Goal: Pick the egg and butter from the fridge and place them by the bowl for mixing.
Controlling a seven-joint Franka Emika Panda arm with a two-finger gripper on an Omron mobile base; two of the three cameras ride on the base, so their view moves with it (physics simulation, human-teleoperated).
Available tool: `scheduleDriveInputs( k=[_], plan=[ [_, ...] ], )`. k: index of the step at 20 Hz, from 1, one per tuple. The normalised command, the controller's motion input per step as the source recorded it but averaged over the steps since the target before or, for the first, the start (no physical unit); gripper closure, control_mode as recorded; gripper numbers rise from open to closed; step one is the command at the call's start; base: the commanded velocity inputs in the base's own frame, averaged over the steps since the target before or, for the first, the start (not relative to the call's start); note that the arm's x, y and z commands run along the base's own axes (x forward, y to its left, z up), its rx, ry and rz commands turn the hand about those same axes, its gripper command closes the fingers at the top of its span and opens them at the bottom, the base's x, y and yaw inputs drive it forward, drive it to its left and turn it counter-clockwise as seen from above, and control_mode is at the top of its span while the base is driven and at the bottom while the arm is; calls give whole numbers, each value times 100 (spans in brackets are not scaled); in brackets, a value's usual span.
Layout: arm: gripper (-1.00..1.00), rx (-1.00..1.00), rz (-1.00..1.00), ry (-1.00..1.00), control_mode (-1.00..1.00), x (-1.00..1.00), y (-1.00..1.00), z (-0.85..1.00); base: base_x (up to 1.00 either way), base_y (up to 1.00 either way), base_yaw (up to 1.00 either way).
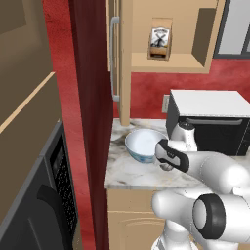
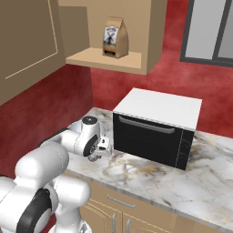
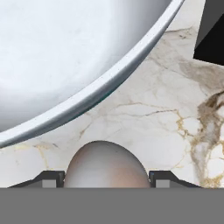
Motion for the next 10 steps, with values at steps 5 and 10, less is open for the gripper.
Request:
scheduleDriveInputs(
  k=[5, 10],
  plan=[
    [100, 0, 0, 0, -100, 3, 0, -27, 0, 0, 0],
    [100, 0, 0, 0, -100, 0, 0, -22, 0, 0, 0]
  ],
)
